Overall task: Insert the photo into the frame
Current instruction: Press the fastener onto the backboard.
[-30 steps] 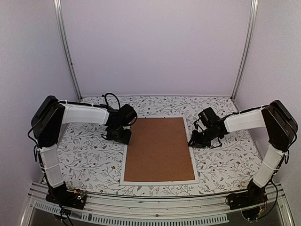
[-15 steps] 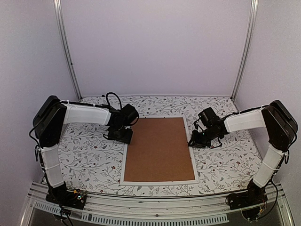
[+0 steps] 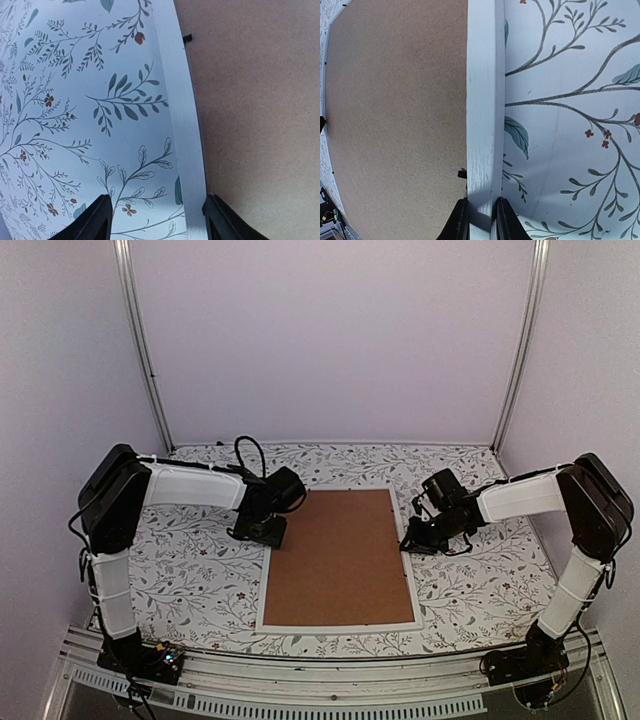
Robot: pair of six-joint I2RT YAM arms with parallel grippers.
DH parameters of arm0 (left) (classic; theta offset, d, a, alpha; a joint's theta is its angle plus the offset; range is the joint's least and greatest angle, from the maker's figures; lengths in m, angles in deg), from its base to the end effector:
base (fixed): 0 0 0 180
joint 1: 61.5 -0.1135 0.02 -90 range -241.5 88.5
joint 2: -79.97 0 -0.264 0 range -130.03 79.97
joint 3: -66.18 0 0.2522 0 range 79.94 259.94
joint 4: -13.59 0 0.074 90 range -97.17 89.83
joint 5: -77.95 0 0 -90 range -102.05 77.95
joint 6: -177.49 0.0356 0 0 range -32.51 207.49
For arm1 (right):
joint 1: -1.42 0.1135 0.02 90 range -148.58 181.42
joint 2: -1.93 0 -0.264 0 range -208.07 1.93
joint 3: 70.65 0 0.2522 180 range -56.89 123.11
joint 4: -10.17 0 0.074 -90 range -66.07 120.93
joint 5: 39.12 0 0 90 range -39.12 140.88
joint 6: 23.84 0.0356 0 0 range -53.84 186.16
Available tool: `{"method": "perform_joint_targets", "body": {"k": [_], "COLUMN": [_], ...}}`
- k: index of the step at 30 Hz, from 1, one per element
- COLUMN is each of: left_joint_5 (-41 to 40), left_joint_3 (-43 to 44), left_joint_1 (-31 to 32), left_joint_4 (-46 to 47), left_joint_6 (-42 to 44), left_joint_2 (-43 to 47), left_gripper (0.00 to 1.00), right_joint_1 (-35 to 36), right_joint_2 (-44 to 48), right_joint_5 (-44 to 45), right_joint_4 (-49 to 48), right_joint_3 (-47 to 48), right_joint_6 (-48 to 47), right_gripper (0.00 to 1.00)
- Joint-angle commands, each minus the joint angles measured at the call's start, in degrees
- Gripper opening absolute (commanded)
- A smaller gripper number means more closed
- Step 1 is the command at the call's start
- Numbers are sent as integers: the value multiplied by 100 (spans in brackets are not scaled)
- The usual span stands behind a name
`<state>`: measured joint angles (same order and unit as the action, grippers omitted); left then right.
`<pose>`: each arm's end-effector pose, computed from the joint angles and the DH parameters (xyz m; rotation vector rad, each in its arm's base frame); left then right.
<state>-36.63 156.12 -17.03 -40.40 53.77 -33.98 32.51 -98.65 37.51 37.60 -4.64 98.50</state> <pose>0.2813 -0.2554 0.1481 0.1912 2.6918 0.2773 0.2759 0.1760 0.1340 -0.0508 2.7771 0.6407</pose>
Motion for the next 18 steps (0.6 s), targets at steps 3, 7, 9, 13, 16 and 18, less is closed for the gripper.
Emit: {"method": "perform_joint_targets", "body": {"k": [3,7,9,13,16,18], "left_joint_5": [623,459,267,-332,-709,-940], "left_joint_3": [22,74,169,500,814,995], "left_joint_1": [427,483,532,752,919,1027], "left_joint_4": [-35,-126,-246,-574,-907,-1125], "left_joint_6": [-70,-89,-101,-75,-84,-104], "left_joint_2": [-614,-741,-799,-1003,-1268,-1432], "left_gripper": [66,66,66,66,66,66], "right_joint_1": [196,204,204,213,222,222], "right_joint_2": [-278,-280,-309,-322,-331,-327], "right_joint_5": [-46,-58,-54,-76,-65,-68], "right_joint_4": [497,479,471,450,459,452], "right_joint_3": [-310,-312,-312,-312,-317,-321], "right_joint_6": [57,62,56,62,62,71], "right_gripper": [18,18,18,18,18,18]}}
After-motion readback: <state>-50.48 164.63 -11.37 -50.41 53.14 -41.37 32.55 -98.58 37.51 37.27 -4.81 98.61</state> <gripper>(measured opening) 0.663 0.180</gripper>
